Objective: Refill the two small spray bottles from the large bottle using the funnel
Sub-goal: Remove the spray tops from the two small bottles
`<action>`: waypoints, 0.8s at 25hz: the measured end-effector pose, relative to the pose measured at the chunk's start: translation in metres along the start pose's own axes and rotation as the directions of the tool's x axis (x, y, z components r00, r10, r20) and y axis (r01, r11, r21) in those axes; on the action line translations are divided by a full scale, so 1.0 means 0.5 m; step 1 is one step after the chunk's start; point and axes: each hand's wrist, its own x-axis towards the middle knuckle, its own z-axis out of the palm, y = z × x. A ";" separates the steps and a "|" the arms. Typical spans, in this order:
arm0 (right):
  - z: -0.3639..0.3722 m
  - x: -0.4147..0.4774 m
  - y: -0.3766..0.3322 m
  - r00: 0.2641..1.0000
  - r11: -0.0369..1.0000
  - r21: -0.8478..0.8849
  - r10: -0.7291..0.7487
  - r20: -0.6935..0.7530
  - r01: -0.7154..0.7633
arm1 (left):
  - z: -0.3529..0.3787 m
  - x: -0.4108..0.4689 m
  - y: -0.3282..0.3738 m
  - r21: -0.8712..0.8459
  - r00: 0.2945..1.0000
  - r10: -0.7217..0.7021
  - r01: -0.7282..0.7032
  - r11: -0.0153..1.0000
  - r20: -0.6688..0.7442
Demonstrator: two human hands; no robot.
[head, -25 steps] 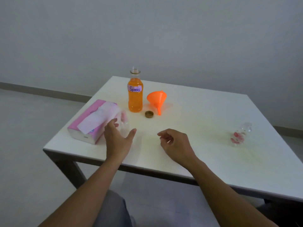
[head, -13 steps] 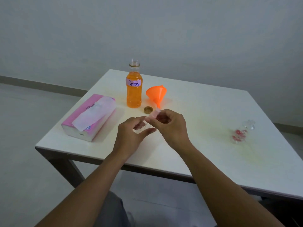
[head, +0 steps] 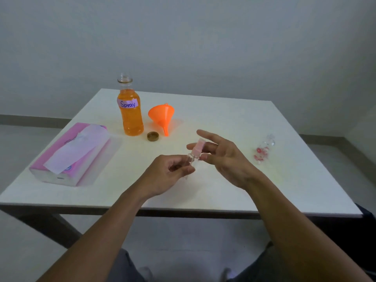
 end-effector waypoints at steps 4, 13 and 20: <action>-0.018 -0.013 0.012 0.957 0.994 -0.108 0.002 -0.289 -0.035 | 0.044 0.018 0.011 0.031 0.998 0.022 -0.020 0.999 -0.058; -0.064 -0.035 0.042 0.956 0.996 -0.003 0.083 -0.280 -0.087 | 0.094 0.047 0.010 -0.057 0.998 0.030 -0.033 0.998 -0.054; -0.083 -0.040 0.059 0.971 0.987 0.156 0.075 -0.227 -0.040 | 0.104 0.049 0.003 -0.134 0.998 0.030 -0.037 0.990 -0.053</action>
